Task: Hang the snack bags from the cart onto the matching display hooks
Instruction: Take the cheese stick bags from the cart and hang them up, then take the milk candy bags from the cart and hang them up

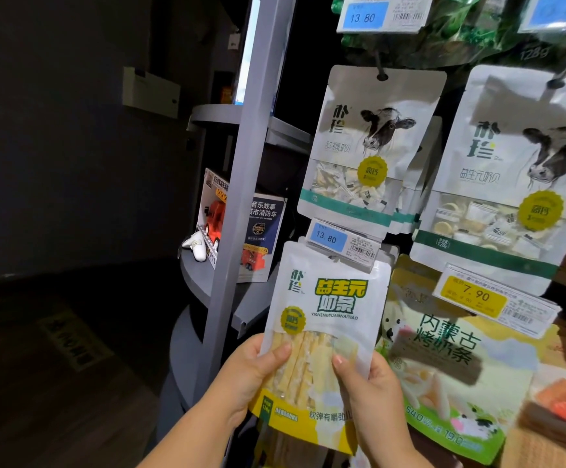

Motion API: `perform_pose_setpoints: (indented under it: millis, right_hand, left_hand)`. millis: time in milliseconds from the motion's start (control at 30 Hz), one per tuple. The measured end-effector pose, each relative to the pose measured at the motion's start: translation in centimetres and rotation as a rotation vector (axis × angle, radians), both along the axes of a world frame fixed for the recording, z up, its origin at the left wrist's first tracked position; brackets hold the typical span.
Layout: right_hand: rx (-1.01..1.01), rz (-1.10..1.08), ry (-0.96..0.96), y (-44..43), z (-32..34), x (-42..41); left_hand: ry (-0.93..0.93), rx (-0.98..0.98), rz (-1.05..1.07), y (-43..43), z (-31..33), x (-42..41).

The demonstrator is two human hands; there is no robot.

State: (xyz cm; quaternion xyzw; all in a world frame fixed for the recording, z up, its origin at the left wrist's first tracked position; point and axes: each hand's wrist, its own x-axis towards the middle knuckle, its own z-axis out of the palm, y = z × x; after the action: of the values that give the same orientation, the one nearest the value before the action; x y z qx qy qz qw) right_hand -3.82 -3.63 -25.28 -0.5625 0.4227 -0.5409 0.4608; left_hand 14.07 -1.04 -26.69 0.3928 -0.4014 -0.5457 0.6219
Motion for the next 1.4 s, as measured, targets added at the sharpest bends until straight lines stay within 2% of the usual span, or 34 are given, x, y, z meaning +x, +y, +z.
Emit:
perform_pose_setpoints:
  millis: [467, 733, 933, 1200, 1400]
  right_hand:
    - [-0.014, -0.07, 0.081, -1.6, 0.5, 0.8]
    - [0.016, -0.159, 0.097, -4.1, 0.8, 1.0]
    - [0.076, -0.243, 0.182, -6.2, -0.4, 1.6]
    - [0.088, -0.225, 0.301, -6.3, -0.3, 1.9]
    - [0.092, -0.273, 0.324, -5.6, -1.7, 1.8]
  left_hand:
    - [-0.02, 0.048, 0.066, -2.2, -0.4, -0.2]
    - [-0.268, 0.082, 0.2, -5.1, -0.4, -0.5]
    - [-0.453, 0.093, 0.291, -6.2, -0.1, -1.0]
    - [-0.597, 0.162, 0.378, -7.7, -1.1, -0.7]
    - [-0.605, 0.208, 0.478, -7.4, -1.2, -1.7]
